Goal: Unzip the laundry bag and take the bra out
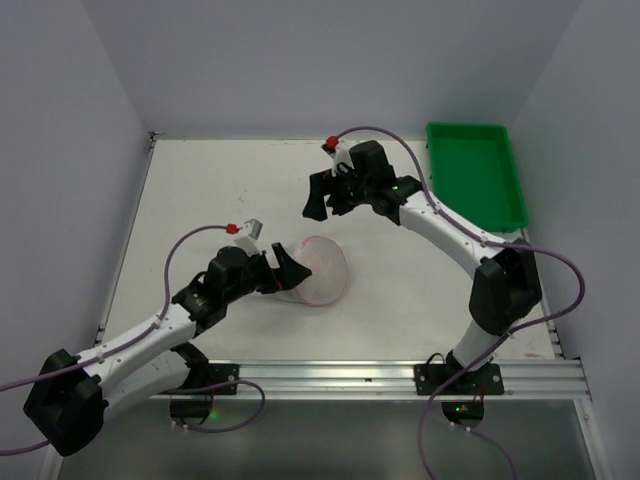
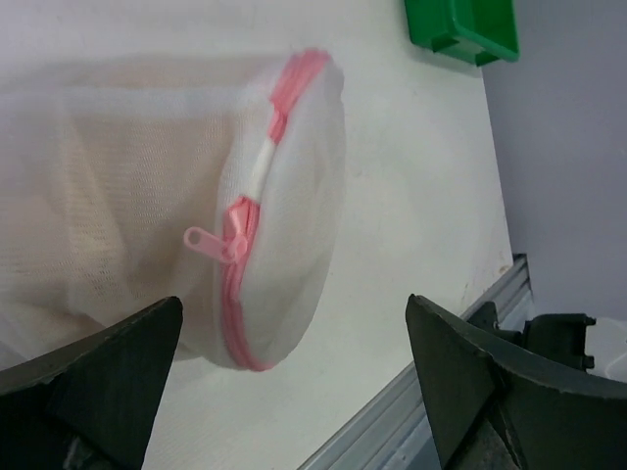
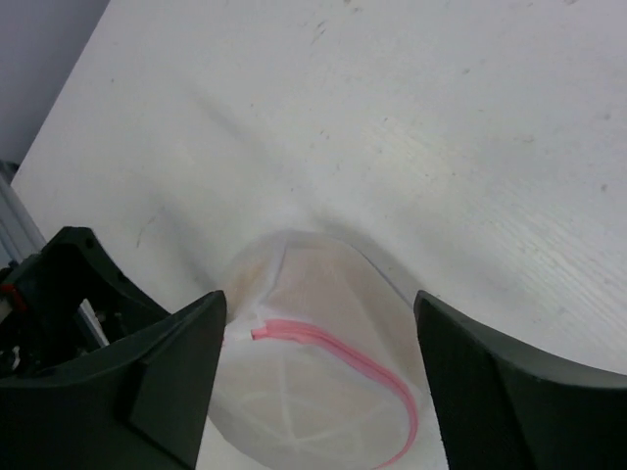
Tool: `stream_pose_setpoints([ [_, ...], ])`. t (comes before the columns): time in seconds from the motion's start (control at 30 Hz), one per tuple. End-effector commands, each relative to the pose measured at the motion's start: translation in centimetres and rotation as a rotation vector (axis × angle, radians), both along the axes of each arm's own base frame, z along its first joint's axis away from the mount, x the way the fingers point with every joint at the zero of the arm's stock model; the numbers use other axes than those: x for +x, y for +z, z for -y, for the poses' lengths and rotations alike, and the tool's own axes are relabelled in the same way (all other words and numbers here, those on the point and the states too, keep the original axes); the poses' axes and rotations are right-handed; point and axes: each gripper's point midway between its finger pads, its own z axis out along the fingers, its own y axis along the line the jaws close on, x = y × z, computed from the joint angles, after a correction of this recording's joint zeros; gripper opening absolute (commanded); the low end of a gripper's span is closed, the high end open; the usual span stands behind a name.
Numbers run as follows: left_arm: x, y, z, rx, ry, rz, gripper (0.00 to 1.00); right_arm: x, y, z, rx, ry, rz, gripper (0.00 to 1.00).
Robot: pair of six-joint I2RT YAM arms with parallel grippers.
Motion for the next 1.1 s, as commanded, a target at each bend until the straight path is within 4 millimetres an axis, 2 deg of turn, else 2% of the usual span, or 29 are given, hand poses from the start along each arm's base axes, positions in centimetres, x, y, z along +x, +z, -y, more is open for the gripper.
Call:
stream_pose_setpoints([
  [0.0, 2.9, 4.6, -2.2, 0.156, 0.086, 0.111, 1.0, -0.8, 5.7, 2.8, 0.028, -0.128, 0.118, 0.83],
  [0.03, 3.0, 4.1, -3.4, 0.24, 0.1, 0.098, 1.0, -0.9, 5.9, 3.7, 0.021, -0.175, 0.128, 0.84],
  [0.07, 3.4, 4.7, -3.8, 0.27, 0.105, 0.109, 1.0, -1.5, 4.8, 4.6, 0.006, -0.205, 0.102, 0.86],
  [0.1, 4.5, 6.5, -3.9, 0.289, 0.115, 0.139, 1.0, -2.3, 6.1, 5.4, 0.039, -0.241, 0.108, 0.86],
  [0.13, 4.6, 6.4, -4.4, 0.366, 0.075, 0.155, 1.0, -2.9, 5.9, 5.8, 0.042, -0.257, 0.098, 0.87],
  [0.17, 5.0, 6.8, -4.5, 0.403, 0.059, 0.161, 1.0, -3.6, 4.3, 6.7, 0.023, -0.286, 0.072, 0.87],
  [0.2, 6.1, 9.3, -4.0, 0.414, 0.047, 0.209, 1.0, -4.1, 4.1, 7.0, 0.038, -0.309, 0.055, 0.87],
  [0.23, 6.5, 7.8, -3.8, 0.512, -0.038, 0.196, 1.0, -5.3, 3.3, 7.8, 0.042, -0.316, 0.044, 0.87],
  [0.27, 6.9, 8.0, -3.2, 0.533, -0.085, 0.201, 1.0, -5.7, 3.1, 8.1, 0.056, -0.323, 0.041, 0.87],
  [0.3, 7.2, 9.8, -1.5, 0.503, -0.164, 0.236, 1.0, -6.3, 2.8, 8.3, 0.068, -0.334, 0.025, 0.87],
  [0.33, 7.6, 8.5, -0.7, 0.552, -0.254, 0.234, 1.0, -6.9, 2.3, 8.6, 0.072, -0.339, 0.013, 0.87],
  [0.4, 8.5, 9.0, 1.3, 0.533, -0.353, 0.262, 1.0, -8.2, 1.4, 9.6, 0.089, -0.368, -0.006, 0.87],
  [0.43, 8.7, 9.0, 1.9, 0.546, -0.404, 0.292, 1.0, -9.0, -0.4, 10.2, 0.069, -0.379, -0.033, 0.87],
  [0.47, 8.8, 9.1, 2.6, 0.54, -0.442, 0.308, 1.0, -9.5, 0.1, 10.6, 0.097, -0.386, -0.017, 0.87],
  [0.5, 8.8, 9.1, 3.9, 0.521, -0.501, 0.316, 0.99, -9.8, -0.1, 10.8, 0.104, -0.399, -0.023, 0.87],
  [0.53, 8.8, 8.8, 4.4, 0.535, -0.547, 0.333, 0.97, -10.4, -1.2, 11.3, 0.095, -0.403, -0.035, 0.87],
  [0.57, 8.3, 8.6, 5.4, 0.525, -0.6, 0.34, 0.97, -10.8, -0.9, 11.4, 0.11, -0.399, -0.021, 0.87],
  [0.67, 8.3, 6.1, 6.6, 0.592, -0.689, 0.304, 0.95, -11.6, -2.1, 12.1, 0.075, -0.394, -0.04, 0.87],
  [0.73, 8.6, 3.8, 6.7, 0.663, -0.706, 0.243, 0.93, -12.0, -2.6, 12.4, 0.064, -0.395, -0.041, 0.87],
  [0.87, 9.1, 1.0, 7.1, 0.754, -0.73, 0.204, 0.88, -12.4, -2.9, 12.7, 0.066, -0.392, -0.04, 0.87],
  [0.97, 9.2, -1.2, 6.5, 0.813, -0.757, 0.142, 0.8, -12.5, -3.0, 12.7, 0.063, -0.389, -0.04, 0.87],
  [1.07, 9.0, -2.5, 5.8, 0.858, -0.774, 0.084, 0.64, -12.5, -3.0, 12.8, 0.061, -0.388, -0.036, 0.88],
])
